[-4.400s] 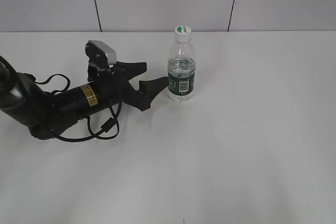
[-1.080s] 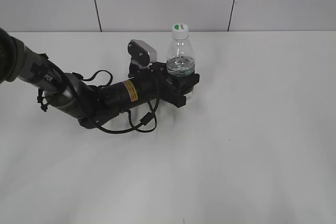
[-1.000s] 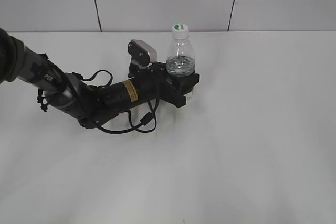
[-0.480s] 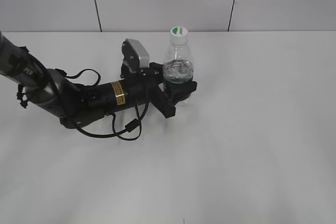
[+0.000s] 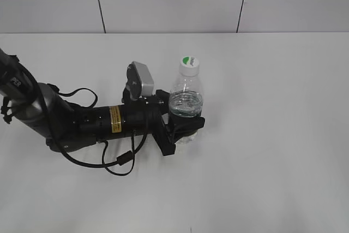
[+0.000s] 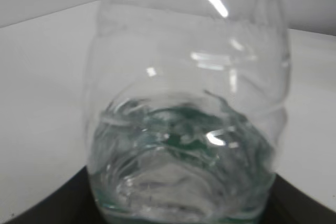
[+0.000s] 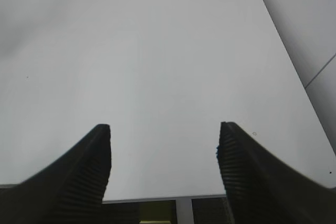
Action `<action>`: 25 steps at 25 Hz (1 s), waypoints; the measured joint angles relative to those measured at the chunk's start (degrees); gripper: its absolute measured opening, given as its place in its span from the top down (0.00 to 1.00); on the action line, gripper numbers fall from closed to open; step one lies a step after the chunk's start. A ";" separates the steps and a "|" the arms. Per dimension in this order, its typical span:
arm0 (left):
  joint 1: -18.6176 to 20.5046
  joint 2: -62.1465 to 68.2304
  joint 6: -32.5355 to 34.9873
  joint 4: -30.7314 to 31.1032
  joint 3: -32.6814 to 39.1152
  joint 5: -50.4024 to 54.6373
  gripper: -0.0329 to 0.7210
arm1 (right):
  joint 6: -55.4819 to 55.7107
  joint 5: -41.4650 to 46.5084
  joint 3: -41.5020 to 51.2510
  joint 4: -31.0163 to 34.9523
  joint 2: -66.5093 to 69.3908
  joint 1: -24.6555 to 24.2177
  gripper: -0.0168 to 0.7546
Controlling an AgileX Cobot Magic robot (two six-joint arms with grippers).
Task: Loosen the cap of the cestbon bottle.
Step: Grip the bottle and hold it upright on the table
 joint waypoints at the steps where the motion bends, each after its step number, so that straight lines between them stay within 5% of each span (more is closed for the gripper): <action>1: -0.39 -0.04 0.00 0.14 0.12 0.00 0.42 | 0.00 0.00 0.00 0.00 0.00 0.00 0.34; 25: -2.49 0.01 1.07 -0.71 0.17 -0.07 0.42 | 0.00 0.00 0.00 0.00 0.00 0.00 0.34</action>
